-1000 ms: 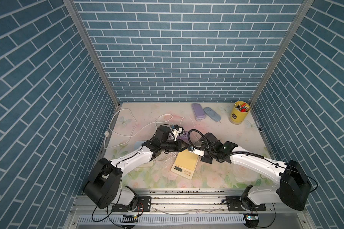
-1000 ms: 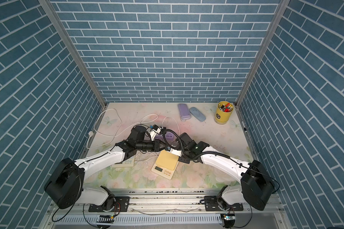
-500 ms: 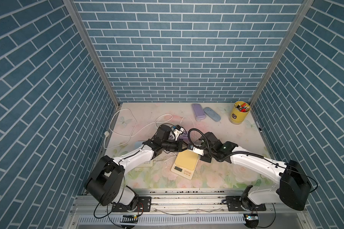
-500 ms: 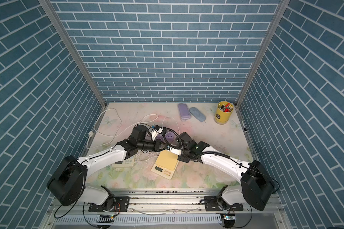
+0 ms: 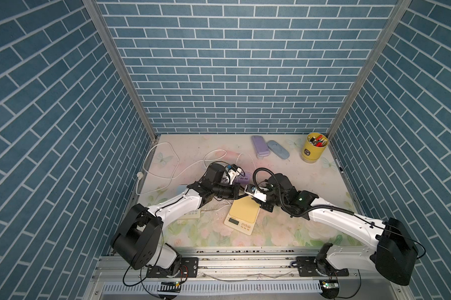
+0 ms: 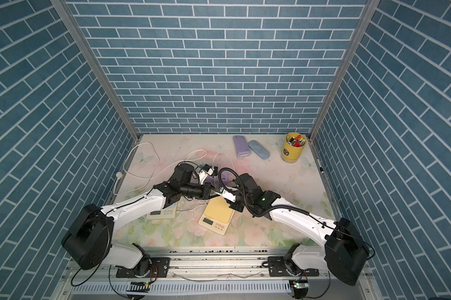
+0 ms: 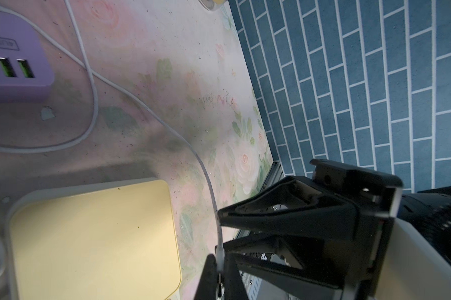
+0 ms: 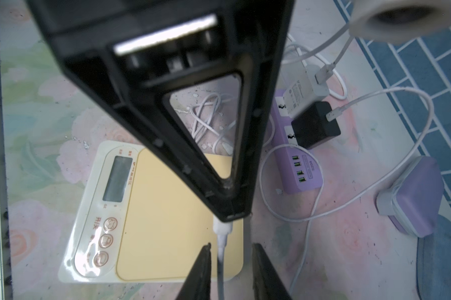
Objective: Charge the electronic scale
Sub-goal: Pick up the charging cable from the center of the board.
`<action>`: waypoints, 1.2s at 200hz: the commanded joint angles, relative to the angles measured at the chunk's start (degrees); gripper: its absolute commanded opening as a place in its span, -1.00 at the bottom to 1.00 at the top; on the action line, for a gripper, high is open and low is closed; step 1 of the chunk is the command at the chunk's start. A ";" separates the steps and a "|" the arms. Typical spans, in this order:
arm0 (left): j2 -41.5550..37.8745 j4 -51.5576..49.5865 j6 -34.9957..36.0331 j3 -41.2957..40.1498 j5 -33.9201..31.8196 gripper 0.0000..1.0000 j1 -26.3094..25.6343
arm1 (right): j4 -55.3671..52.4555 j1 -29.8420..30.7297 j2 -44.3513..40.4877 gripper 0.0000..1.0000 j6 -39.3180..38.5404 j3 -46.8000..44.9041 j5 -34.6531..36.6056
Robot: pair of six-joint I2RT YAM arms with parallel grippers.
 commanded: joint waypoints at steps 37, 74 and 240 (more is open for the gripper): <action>-1.04 -0.47 1.08 0.62 0.74 -1.00 -0.02 | 3.85 0.12 3.58 -0.65 1.65 2.14 -4.77; -1.04 -0.74 1.33 0.44 0.53 -1.00 -0.04 | 3.41 0.05 3.41 -0.85 1.69 2.50 -5.21; -7.57 -23.09 18.28 -6.24 -18.73 0.21 0.03 | -37.56 17.30 9.31 -1.00 30.13 9.72 14.52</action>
